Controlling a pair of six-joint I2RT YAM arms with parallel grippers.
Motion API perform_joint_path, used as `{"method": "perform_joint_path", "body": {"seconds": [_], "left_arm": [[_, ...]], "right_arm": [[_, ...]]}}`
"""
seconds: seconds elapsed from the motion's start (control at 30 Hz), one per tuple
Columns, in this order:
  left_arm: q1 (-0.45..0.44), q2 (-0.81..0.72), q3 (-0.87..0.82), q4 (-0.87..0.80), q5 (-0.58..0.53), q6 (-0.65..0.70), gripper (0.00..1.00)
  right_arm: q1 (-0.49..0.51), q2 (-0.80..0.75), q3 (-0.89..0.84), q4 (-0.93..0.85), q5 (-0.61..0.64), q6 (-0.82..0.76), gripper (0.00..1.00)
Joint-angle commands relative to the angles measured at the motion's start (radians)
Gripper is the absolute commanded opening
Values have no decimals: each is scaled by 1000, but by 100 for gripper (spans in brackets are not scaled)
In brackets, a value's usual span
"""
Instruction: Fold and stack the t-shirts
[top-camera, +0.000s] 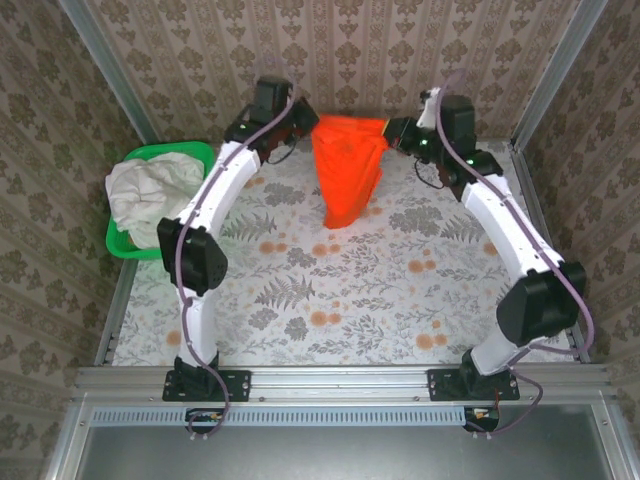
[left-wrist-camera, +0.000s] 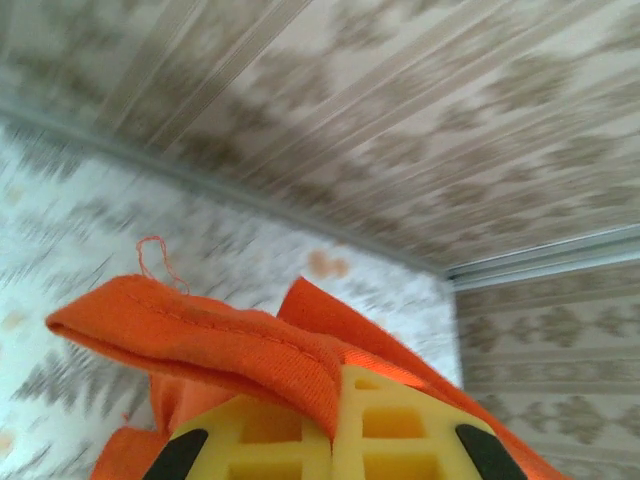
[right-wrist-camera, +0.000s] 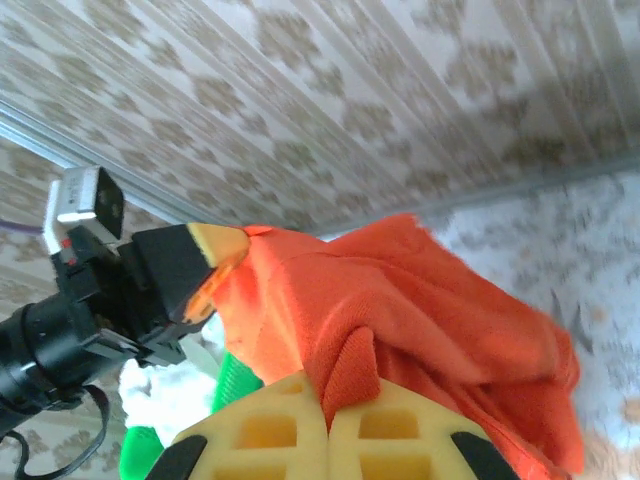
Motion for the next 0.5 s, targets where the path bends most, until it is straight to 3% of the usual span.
{"method": "perform_joint_path", "body": {"seconds": [0.0, 0.27, 0.47], "left_arm": [[22, -70, 108, -55, -73, 100, 0], [9, -135, 218, -55, -98, 208, 0], [-25, -172, 121, -20, -78, 269, 2]], "right_arm": [[-14, -95, 46, -56, 104, -66, 0], [-14, -302, 18, -36, 137, -199, 0], [-4, -340, -56, -111, 38, -297, 0]]}}
